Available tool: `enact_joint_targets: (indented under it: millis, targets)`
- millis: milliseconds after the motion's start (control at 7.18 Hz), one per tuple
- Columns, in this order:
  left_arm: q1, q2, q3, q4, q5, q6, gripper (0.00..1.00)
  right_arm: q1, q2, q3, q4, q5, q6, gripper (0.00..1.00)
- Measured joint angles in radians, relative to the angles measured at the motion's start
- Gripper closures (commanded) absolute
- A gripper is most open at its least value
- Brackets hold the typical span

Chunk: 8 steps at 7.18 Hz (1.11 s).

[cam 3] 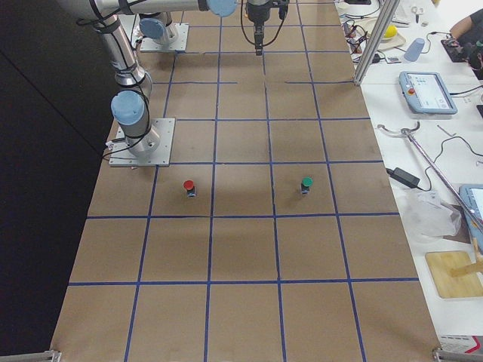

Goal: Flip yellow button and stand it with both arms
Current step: 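Move the left gripper down over the yellow button lying on its side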

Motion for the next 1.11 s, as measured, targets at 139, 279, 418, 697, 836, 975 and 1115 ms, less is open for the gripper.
enact_joint_targets:
  millis: [139, 279, 418, 697, 836, 975, 1115]
  targets:
    - [0.001, -0.001, 0.002, 0.001, 0.002, -0.009, 0.01, -0.001, 0.0, 0.0, 0.001, 0.0, 0.0, 0.0]
    - [0.007, 0.001, -0.003, -0.002, 0.004, 0.004, 0.01, -0.002, 0.0, 0.002, 0.003, 0.0, 0.0, 0.0]
    - [0.031, -0.004, -0.017, -0.003, 0.006, 0.061, 0.01, -0.002, 0.0, 0.006, 0.005, -0.001, -0.001, 0.0]
    - [0.155, -0.032, -0.04, 0.0, 0.006, 0.247, 0.01, -0.003, 0.0, 0.01, 0.006, -0.002, -0.002, 0.0]
    - [0.225, -0.044, -0.051, 0.0, 0.004, 0.361, 0.01, -0.003, 0.0, 0.011, 0.007, -0.003, -0.003, 0.0]
    - [0.283, -0.055, -0.072, 0.003, 0.005, 0.475, 0.01, -0.004, 0.0, 0.012, 0.007, -0.005, -0.004, 0.0]
    - [0.326, -0.065, -0.107, 0.034, 0.007, 0.566, 0.01, -0.005, -0.001, 0.014, 0.009, -0.007, -0.005, 0.0]
